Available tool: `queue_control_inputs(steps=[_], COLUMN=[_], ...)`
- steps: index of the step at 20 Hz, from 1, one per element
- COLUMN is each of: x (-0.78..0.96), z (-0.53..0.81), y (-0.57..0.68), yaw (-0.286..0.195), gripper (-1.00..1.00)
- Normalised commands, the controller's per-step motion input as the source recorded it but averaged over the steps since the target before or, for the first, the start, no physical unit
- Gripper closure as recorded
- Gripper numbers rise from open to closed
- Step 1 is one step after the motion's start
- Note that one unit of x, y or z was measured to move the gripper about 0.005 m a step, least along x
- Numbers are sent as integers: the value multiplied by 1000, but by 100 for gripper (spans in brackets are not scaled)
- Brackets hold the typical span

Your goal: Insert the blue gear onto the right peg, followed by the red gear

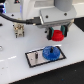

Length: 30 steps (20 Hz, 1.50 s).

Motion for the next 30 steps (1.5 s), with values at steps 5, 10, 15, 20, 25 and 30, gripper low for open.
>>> queue_control_inputs(steps=[5,10,15,20,25,30], x=[614,381,73,63,49,35], z=[63,-19,-148,145,165,149], y=[-123,-144,-171,-40,-108,-46], yaw=[0,0,0,0,0,0], gripper=[100,100,100,100,100,100])
